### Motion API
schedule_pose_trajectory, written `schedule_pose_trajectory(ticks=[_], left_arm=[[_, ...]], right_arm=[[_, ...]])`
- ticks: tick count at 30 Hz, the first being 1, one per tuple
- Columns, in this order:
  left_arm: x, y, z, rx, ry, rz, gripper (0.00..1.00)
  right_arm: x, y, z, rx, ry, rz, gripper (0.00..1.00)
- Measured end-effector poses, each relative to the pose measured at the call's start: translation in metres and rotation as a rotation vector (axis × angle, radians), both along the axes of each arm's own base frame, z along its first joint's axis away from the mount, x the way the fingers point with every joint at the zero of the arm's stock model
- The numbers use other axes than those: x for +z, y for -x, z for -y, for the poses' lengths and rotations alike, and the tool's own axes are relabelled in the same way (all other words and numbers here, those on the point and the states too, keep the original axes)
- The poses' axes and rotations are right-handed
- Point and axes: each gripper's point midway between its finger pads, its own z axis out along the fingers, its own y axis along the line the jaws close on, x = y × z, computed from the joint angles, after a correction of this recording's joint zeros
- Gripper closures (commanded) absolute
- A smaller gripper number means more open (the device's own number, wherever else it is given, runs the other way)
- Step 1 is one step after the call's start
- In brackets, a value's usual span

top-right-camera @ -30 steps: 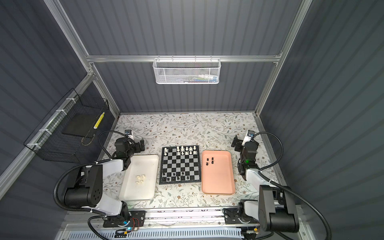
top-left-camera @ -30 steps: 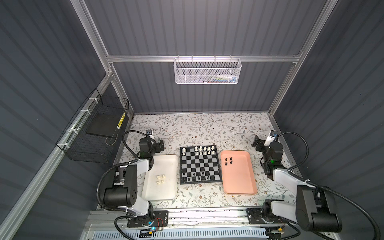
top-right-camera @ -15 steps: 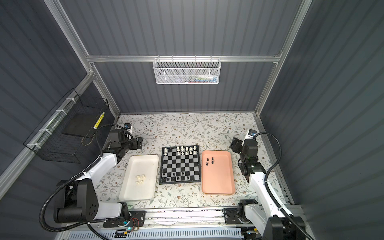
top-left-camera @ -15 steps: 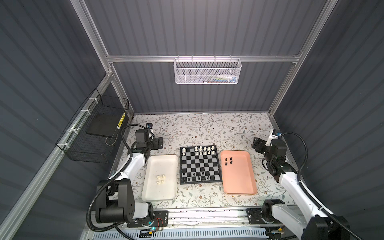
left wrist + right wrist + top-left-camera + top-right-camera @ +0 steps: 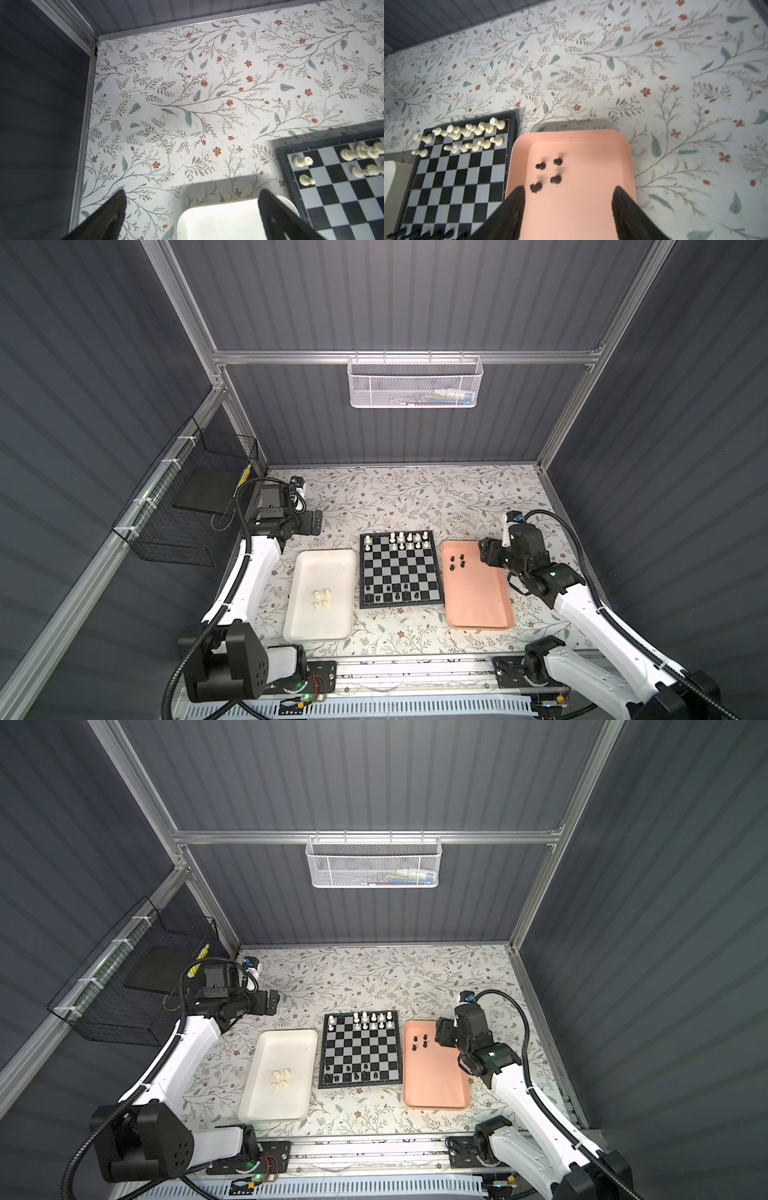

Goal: Set up the chess pieces on the board
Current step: 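Raise the left arm over the white tray while the right reaches the pink tray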

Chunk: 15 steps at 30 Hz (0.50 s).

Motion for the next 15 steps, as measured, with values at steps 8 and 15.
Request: schedule_pose_trajectory(ticks=[8, 15], left_arm=[[0.028, 0.033, 0.014, -0.115, 0.005, 0.008, 0.0], [0.035, 0.054, 0.023, -0.165, 0.03, -0.008, 0.0]], right_arm=[[-0.035, 0.02, -0.011, 0.002, 0.014, -0.21, 0.46], [-0.052, 0.018, -0.029, 0.035, 0.01, -0.307, 0.49]])
